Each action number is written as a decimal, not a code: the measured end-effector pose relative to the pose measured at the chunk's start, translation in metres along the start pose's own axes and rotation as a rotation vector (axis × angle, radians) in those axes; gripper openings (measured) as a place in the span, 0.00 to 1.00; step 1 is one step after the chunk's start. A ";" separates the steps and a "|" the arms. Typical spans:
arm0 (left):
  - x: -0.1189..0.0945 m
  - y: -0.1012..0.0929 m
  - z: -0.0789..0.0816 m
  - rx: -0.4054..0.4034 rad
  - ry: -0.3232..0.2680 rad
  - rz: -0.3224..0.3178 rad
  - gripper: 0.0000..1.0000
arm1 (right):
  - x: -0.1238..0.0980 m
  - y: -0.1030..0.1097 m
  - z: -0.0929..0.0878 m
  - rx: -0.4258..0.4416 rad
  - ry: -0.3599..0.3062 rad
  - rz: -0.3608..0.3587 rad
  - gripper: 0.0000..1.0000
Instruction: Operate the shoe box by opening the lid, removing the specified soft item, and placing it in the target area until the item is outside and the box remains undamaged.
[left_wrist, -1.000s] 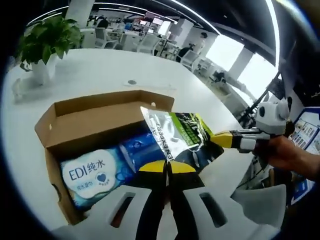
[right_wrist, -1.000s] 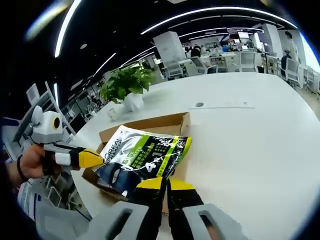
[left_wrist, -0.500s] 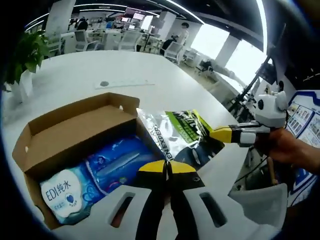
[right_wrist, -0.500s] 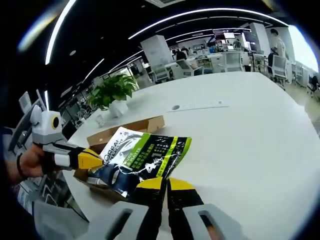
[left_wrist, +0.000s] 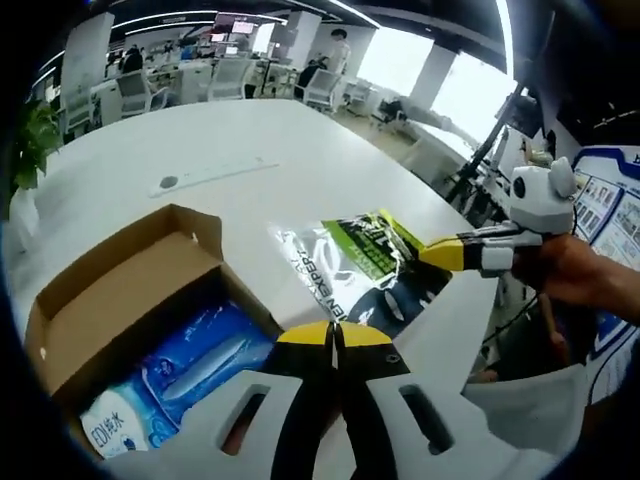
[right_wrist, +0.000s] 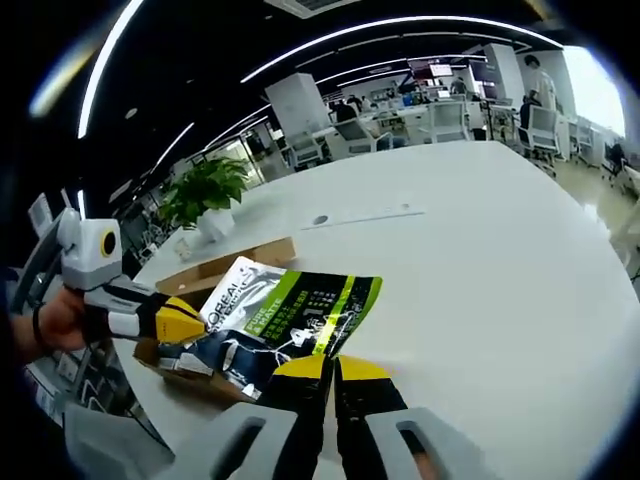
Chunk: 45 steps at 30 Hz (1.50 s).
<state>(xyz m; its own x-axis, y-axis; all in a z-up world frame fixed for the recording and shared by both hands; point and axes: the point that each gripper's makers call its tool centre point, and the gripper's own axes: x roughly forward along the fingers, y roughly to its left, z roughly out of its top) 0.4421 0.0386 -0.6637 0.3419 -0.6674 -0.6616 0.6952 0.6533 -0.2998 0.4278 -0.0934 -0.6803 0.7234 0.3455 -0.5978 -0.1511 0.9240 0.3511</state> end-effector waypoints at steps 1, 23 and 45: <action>0.002 -0.001 0.000 0.011 0.006 0.000 0.00 | 0.002 -0.003 0.000 -0.001 0.002 -0.002 0.00; 0.053 0.006 -0.003 0.141 0.134 0.006 0.00 | 0.030 -0.042 -0.009 0.030 0.050 -0.007 0.00; 0.099 0.007 -0.001 0.270 0.238 0.018 0.01 | 0.044 -0.067 -0.016 0.050 0.083 -0.020 0.00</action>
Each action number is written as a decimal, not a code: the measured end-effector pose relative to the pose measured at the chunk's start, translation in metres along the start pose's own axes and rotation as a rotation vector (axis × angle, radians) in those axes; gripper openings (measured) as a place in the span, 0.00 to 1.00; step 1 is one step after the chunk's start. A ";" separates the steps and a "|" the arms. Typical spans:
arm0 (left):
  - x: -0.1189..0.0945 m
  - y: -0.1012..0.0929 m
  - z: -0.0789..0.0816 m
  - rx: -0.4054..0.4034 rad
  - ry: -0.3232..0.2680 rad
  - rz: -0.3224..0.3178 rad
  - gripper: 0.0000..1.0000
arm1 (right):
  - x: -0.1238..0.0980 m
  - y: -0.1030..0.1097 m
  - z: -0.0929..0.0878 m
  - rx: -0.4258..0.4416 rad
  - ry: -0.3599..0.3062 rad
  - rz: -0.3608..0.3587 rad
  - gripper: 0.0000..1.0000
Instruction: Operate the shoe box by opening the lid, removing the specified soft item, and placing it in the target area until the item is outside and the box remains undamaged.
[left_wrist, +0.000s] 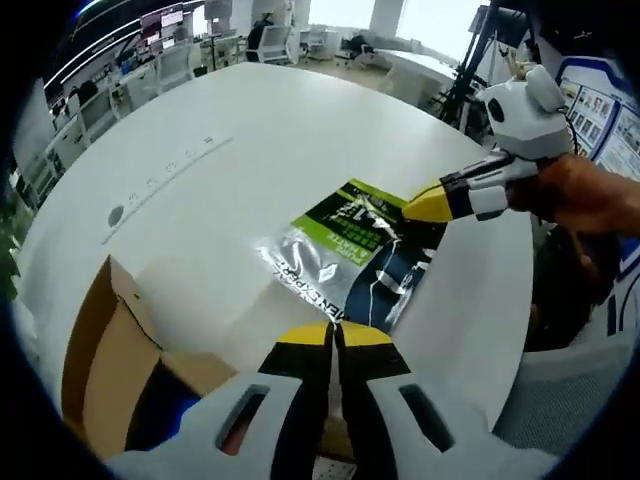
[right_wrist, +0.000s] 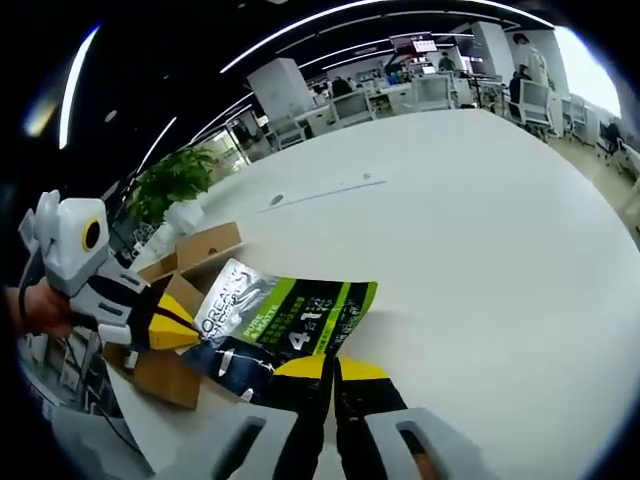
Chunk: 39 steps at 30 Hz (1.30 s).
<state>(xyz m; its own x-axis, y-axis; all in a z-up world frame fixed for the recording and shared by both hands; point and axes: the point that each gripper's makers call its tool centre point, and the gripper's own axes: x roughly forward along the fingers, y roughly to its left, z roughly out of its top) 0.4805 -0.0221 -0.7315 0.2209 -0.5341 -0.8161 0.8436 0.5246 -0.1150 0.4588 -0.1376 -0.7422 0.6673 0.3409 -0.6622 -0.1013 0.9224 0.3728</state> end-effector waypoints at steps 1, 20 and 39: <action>0.002 0.000 0.001 0.000 0.004 -0.002 0.01 | 0.001 -0.001 0.000 0.001 0.001 -0.001 0.00; 0.029 -0.004 -0.010 0.058 0.102 0.016 0.01 | 0.017 -0.020 -0.009 -0.008 0.035 -0.002 0.00; 0.042 -0.003 -0.031 0.023 0.201 0.062 0.01 | 0.024 -0.021 -0.023 -0.032 0.063 -0.001 0.00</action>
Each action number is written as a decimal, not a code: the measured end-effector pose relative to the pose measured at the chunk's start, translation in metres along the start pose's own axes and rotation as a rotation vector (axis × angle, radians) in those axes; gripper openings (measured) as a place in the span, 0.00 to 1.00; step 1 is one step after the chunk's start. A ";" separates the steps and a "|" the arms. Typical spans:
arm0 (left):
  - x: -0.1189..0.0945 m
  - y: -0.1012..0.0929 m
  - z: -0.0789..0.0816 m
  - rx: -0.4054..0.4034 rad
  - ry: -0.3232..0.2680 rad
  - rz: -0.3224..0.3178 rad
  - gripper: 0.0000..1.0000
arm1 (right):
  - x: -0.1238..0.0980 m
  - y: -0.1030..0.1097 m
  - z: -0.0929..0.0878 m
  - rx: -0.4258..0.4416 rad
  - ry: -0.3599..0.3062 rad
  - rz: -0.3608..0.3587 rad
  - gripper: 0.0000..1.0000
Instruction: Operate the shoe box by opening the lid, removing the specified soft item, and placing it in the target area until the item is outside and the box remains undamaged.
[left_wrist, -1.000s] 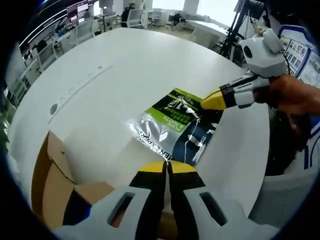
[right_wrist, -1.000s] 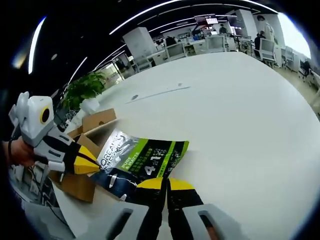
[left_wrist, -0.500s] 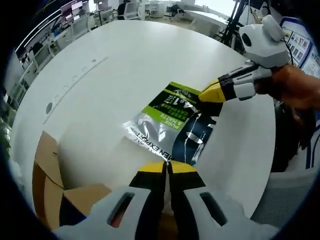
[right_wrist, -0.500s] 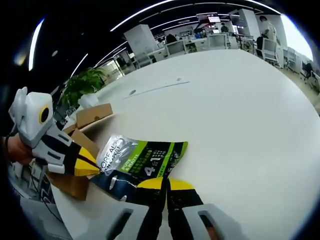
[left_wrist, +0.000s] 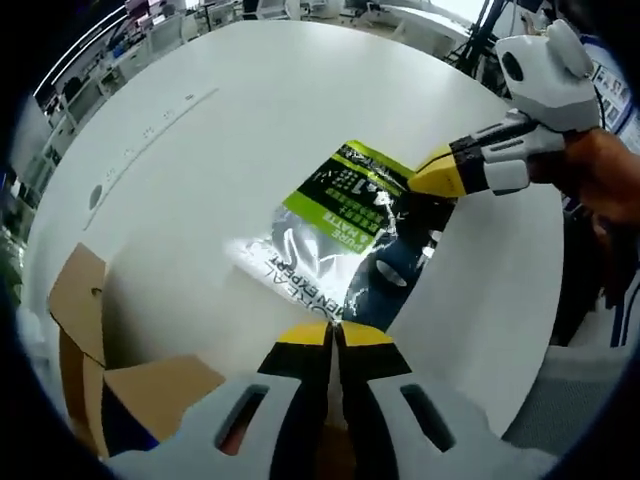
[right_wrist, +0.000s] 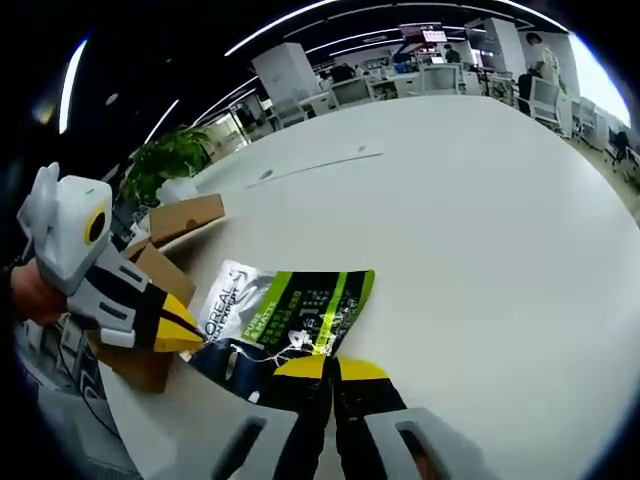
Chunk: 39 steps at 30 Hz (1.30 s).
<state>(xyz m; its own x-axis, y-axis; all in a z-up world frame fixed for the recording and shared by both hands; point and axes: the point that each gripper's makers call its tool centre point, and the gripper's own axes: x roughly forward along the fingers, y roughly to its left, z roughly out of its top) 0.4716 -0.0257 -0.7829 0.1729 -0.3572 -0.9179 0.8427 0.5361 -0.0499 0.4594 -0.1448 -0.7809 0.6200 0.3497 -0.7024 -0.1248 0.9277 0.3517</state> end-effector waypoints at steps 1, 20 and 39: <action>0.000 0.000 0.000 0.005 0.004 0.004 0.01 | 0.000 0.000 0.000 0.004 -0.002 0.002 0.00; -0.002 0.001 -0.004 0.002 0.033 0.020 0.06 | -0.002 -0.008 -0.004 0.026 -0.003 -0.023 0.00; -0.042 -0.007 0.015 -0.036 -0.114 0.025 0.19 | -0.038 -0.003 0.008 0.037 -0.073 -0.035 0.11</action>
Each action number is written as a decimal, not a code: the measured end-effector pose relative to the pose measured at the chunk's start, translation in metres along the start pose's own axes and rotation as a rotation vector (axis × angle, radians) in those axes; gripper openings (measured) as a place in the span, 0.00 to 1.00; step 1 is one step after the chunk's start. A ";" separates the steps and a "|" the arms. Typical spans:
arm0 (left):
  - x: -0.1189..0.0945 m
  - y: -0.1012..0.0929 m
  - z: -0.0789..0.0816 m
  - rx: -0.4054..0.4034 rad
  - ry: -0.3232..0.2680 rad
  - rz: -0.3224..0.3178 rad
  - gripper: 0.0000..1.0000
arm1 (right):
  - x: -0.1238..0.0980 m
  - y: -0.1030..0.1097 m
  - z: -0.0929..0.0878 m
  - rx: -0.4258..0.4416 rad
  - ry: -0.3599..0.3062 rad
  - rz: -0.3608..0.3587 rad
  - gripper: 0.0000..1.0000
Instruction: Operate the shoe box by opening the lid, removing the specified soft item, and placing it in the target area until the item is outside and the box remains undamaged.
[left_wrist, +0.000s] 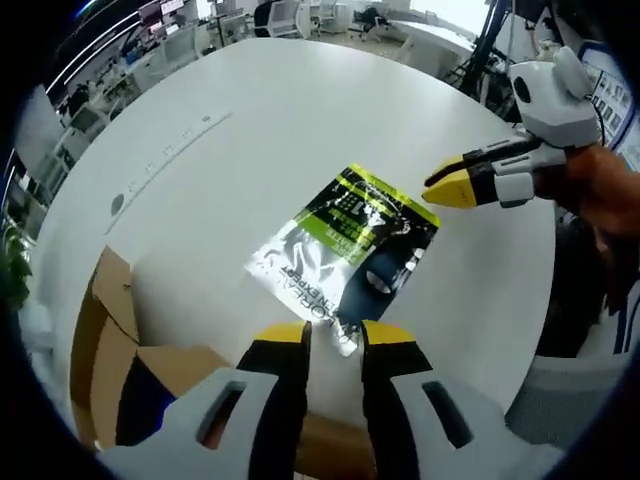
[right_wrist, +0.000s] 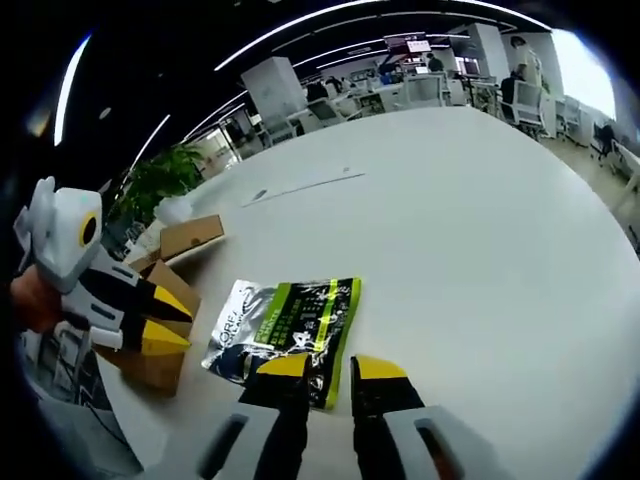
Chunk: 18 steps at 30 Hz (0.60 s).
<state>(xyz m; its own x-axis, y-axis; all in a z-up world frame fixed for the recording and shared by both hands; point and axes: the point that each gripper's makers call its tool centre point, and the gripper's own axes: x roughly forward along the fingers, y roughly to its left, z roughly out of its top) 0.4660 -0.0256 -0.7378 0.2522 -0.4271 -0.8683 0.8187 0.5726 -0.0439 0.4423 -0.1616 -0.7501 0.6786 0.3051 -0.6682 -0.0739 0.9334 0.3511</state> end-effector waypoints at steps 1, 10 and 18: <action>-0.001 0.000 0.000 -0.001 -0.005 0.000 0.19 | -0.002 0.001 0.001 0.003 -0.006 0.002 0.12; -0.033 0.003 0.006 -0.022 -0.109 -0.008 0.21 | -0.020 0.018 0.009 0.041 -0.057 0.024 0.13; -0.064 0.010 0.005 -0.090 -0.221 -0.039 0.22 | -0.028 0.038 0.010 0.040 -0.071 0.040 0.13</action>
<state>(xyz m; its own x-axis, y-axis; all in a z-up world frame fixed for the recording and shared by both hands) 0.4604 0.0039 -0.6805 0.3356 -0.5873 -0.7365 0.7831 0.6085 -0.1284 0.4279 -0.1372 -0.7112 0.7259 0.3267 -0.6053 -0.0739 0.9119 0.4036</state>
